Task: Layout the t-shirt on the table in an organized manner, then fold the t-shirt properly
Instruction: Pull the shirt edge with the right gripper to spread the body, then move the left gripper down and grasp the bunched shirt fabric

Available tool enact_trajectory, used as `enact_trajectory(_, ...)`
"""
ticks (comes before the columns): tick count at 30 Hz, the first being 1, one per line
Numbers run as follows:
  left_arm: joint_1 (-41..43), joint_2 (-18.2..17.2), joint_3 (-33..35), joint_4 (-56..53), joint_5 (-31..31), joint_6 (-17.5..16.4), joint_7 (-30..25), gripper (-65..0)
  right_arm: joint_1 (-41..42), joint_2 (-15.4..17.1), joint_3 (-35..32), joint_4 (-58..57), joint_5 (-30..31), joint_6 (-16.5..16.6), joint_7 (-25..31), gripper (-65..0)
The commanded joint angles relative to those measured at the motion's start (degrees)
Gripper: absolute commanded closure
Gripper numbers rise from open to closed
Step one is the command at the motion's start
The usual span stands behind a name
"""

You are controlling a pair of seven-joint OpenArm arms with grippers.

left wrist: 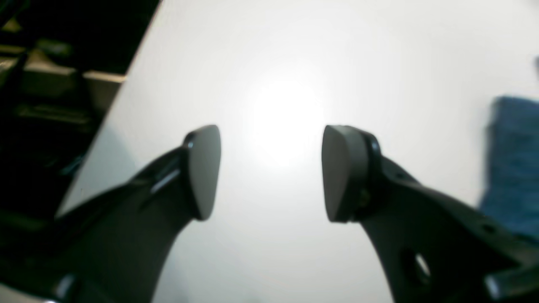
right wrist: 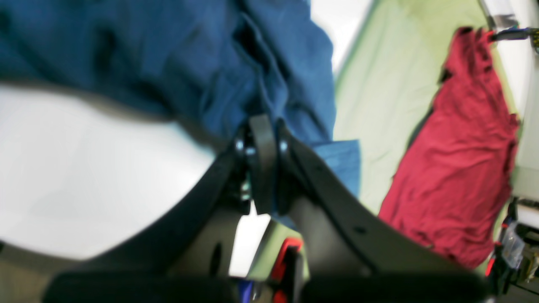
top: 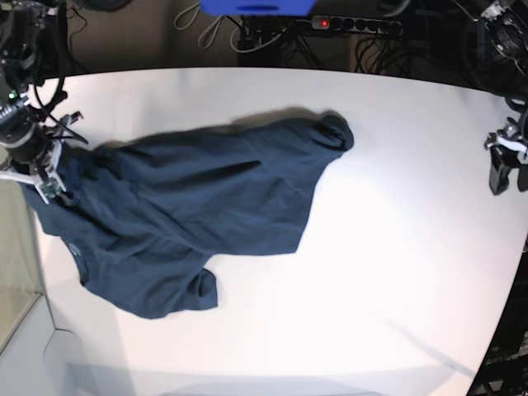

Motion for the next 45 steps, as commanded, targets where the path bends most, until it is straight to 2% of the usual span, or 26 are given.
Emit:
enact_trajectory(1,-1.8,-1.0,1.3,0.6,-1.9,0.1,-1.2,-37.4,0.1,1.1,0.5,0.6,-0.2,-0.3,0.8,0.0)
enact_trajectory(4,-4.5,-0.2,5.5,0.6,-2.0,0.1,-1.2,-37.5,-1.2,0.9,0.2,-1.7,-3.5,-0.3,0.7,-0.4)
enact_trajectory(5,-5.6,0.5,6.9,0.6,-2.0,0.1,-1.2,-37.5,-1.5,0.9,-0.6,-2.3,-5.3,-0.3,0.9,-2.7)
enact_trajectory(8,-8.9,2.0,12.5,0.6,-1.4,0.1,-1.2,-37.5,-2.6,0.9,-4.9,-3.7,-10.8,-0.3,0.8,-13.6)
enact_trajectory(11,-14.2,5.5,20.8,-1.3,4.6,0.1,-1.3,-37.5,-3.9,0.5,-7.9,-3.9,-14.0,-0.3,1.1,-26.1)
enact_trajectory(14,-18.6,9.2,25.9,-5.0,11.2,0.1,-1.3,-37.5,-3.9,-1.6,-8.2,-3.5,-15.7,-0.3,1.1,-31.5)
enact_trajectory(17,-24.6,13.4,30.2,-13.5,17.7,0.1,-1.8,-37.5,-3.8,-3.4,-8.4,-3.5,-16.7,-0.3,1.1,-32.1)
enact_trajectory(21,-31.4,16.7,31.7,-25.3,23.1,0.1,-2.1,-37.5,-3.8,-4.5,-8.7,-3.5,-16.7,-0.3,1.1,-32.1)
enact_trajectory(24,-34.8,18.2,32.0,-34.7,24.6,0.1,-7.5,-38.2,-3.8,-4.8,-8.6,-3.6,-16.8,-0.3,0.8,-32.1)
enact_trajectory(28,-37.1,18.7,34.4,-43.5,24.2,0.1,-11.7,-42.8,-4.0,-4.8,-8.6,-3.6,-16.8,-0.3,0.8,-32.1)
enact_trajectory(35,-39.3,19.4,39.7,-53.2,24.1,0.1,-17.3,-42.8,-3.9,-4.9,-8.6,-3.7,-16.8,-0.3,0.7,-32.1)
enact_trajectory(39,-39.3,19.9,39.9,-55.4,24.3,0.1,-19.7,-42.8,-3.9,-4.9,-8.6,-3.7,-16.8,-0.3,0.7,-32.1)
enact_trajectory(45,-38.9,18.5,39.8,-54.3,24.2,0.1,-19.4,-42.8,-3.8,-4.9,-8.7,-3.7,-16.8,-0.3,0.7,-32.1)
